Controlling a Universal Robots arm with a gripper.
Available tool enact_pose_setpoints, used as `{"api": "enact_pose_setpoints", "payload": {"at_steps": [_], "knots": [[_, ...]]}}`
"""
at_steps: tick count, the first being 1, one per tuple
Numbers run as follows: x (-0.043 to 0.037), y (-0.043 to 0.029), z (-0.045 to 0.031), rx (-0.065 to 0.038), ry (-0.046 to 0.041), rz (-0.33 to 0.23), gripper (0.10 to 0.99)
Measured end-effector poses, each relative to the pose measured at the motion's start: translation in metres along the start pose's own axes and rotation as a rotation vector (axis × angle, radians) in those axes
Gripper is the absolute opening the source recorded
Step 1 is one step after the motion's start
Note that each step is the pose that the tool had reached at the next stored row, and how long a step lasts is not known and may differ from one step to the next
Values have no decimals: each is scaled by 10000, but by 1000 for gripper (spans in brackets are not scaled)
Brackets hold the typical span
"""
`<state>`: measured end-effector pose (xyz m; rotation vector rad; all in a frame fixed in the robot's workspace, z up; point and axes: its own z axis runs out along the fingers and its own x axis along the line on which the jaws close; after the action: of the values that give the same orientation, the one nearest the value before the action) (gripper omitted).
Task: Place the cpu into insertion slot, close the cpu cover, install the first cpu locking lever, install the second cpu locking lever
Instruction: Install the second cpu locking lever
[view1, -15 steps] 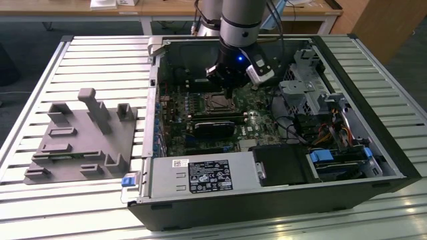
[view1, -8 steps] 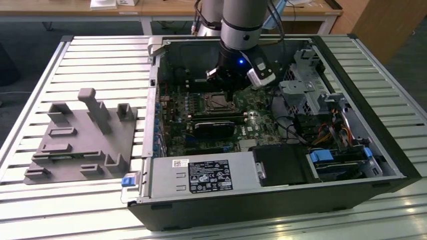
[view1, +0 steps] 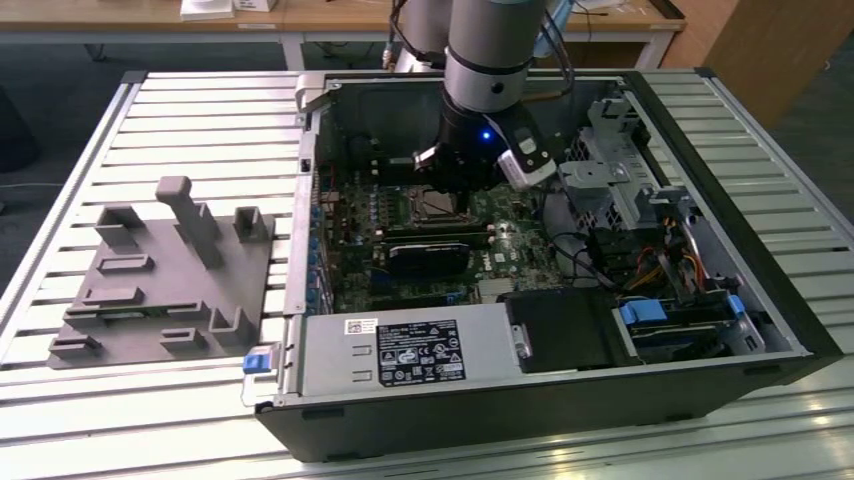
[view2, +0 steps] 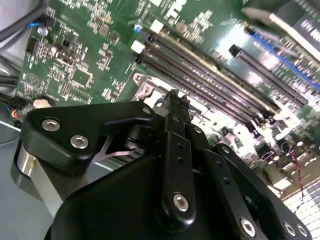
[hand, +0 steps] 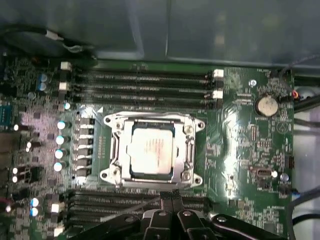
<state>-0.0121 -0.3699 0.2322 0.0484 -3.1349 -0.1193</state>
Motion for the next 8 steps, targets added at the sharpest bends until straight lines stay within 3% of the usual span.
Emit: {"api": "enact_pose_setpoints", "payload": {"at_steps": [2, 3, 6, 8], "knots": [[1, -26, -2, -293, -9, -1, 114], [1, -32, -3, -375, -9, -1, 114], [1, -36, -3, -389, 10, 0, 114], [0, -39, -3, -416, 109, 10, 114]]}}
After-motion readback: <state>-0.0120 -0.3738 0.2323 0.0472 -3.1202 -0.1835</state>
